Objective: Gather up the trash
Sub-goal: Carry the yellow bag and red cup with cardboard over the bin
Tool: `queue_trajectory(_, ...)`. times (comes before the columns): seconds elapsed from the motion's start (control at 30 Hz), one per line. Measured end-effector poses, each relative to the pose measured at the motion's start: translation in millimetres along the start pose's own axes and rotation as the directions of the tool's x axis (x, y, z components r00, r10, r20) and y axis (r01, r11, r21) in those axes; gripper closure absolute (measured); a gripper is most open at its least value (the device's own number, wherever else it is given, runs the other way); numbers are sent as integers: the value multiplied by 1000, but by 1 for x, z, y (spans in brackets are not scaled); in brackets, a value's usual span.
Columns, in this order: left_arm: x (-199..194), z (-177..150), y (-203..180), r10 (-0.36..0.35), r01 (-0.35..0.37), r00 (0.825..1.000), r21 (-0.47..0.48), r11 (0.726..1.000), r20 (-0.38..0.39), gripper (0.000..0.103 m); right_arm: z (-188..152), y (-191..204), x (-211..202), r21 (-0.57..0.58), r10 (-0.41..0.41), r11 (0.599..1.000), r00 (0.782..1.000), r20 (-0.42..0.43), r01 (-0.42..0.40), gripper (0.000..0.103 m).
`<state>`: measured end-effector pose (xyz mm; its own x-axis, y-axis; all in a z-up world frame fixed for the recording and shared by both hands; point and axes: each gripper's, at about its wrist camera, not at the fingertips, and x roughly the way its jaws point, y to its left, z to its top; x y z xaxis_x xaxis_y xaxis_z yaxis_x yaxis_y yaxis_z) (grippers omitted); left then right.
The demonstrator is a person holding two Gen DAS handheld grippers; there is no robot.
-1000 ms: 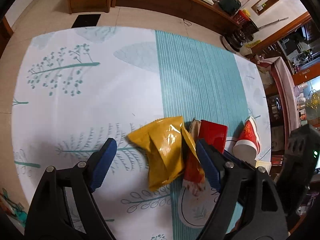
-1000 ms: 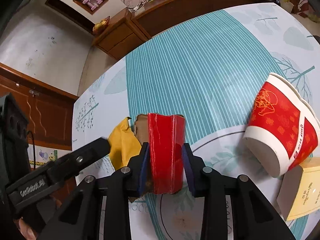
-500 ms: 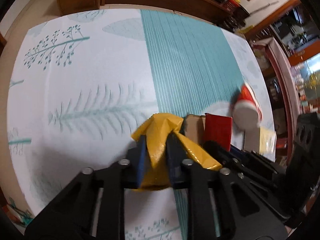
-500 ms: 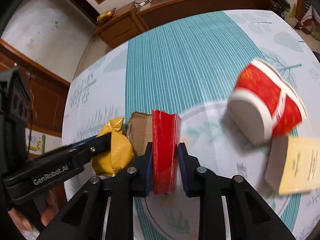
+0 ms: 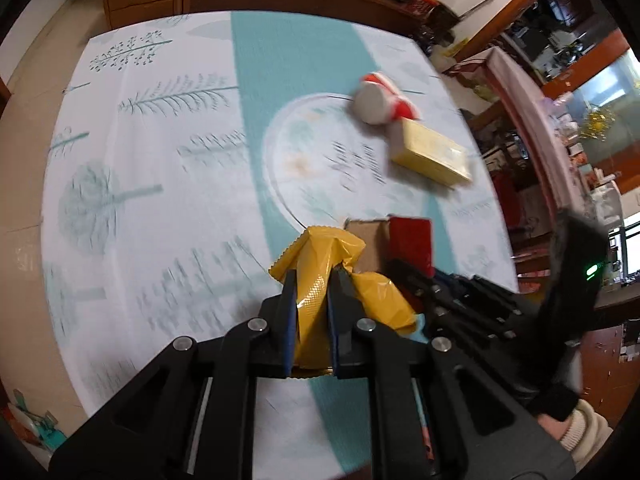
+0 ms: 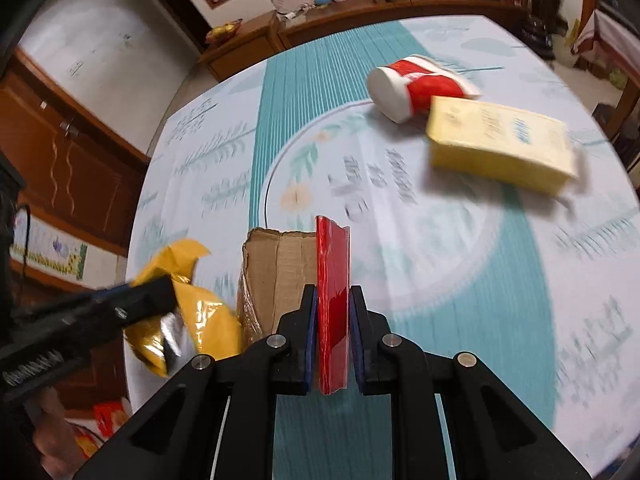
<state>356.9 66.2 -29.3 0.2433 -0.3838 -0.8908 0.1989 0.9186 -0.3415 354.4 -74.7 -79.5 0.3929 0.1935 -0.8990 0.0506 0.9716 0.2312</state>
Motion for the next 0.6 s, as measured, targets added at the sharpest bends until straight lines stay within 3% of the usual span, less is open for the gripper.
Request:
queue_trajectory(0.1,-27,-38,-29,-39,39,999,-9,999,31,93,-40,-8,-33,-52,-22,998,1000,20,23,89)
queue_trajectory(0.27,-54,-112,-83,-34,32,996,26,999,77,93,-116,-28,-93,-104,-4,995,999,42,9,89)
queue_trajectory(0.6,-73,-256,-146,-2,4,998,-44,999,62,93,-244,-90,-194,-186,26,982,998,66,-13,89)
